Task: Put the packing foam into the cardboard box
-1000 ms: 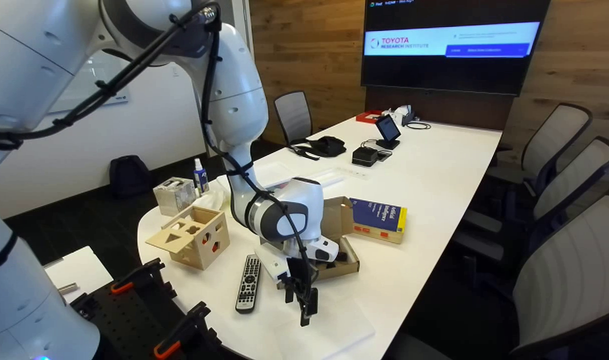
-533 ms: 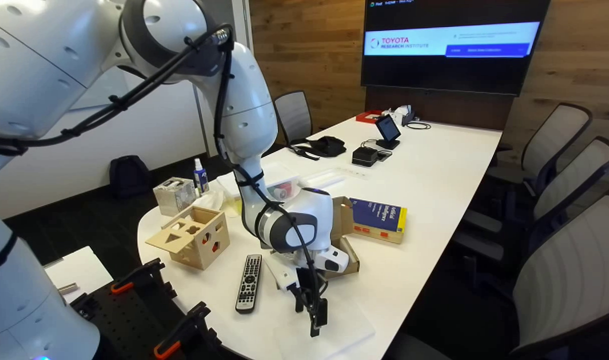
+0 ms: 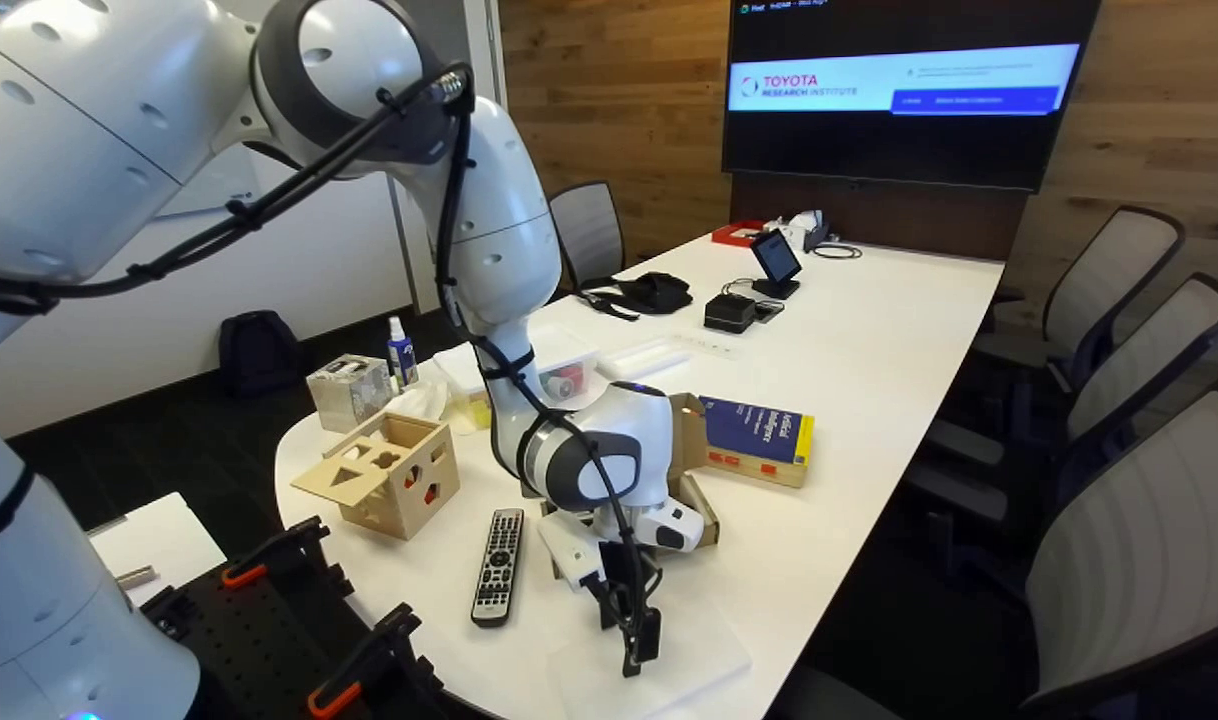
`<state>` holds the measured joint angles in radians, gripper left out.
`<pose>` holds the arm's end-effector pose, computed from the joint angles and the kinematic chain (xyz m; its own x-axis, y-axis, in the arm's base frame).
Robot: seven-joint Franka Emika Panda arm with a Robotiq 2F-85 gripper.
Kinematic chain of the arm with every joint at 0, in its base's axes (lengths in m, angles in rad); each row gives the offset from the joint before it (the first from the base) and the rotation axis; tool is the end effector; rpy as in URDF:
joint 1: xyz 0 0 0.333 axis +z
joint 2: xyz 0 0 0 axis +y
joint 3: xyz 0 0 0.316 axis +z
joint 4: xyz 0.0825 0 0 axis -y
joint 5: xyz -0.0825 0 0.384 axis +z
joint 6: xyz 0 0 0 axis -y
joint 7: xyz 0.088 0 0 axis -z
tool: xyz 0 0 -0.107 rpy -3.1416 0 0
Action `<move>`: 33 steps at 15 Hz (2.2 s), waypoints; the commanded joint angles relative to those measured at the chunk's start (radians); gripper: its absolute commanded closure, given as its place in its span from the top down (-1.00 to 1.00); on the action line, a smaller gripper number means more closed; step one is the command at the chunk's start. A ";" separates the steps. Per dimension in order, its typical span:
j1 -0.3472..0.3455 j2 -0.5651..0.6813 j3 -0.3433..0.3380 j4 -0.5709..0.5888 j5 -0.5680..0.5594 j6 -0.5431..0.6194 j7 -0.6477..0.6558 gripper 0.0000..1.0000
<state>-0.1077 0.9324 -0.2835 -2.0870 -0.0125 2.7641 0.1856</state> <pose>0.4552 -0.2155 -0.0229 0.8599 -0.4760 -0.1845 -0.4228 -0.8666 0.2649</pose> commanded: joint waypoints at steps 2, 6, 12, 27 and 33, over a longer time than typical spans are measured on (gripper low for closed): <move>-0.006 0.032 0.002 0.035 0.019 0.000 0.012 -0.15; -0.020 0.033 0.017 0.038 0.024 0.015 0.002 -0.47; -0.061 -0.037 0.055 -0.001 0.026 0.099 -0.043 -1.00; 0.027 -0.232 0.184 -0.035 0.010 0.114 -0.117 -1.00; 0.073 -0.330 0.099 -0.116 0.002 0.099 -0.052 -1.00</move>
<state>-0.0628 0.7043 -0.1358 -2.1179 -0.0172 2.8915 0.1054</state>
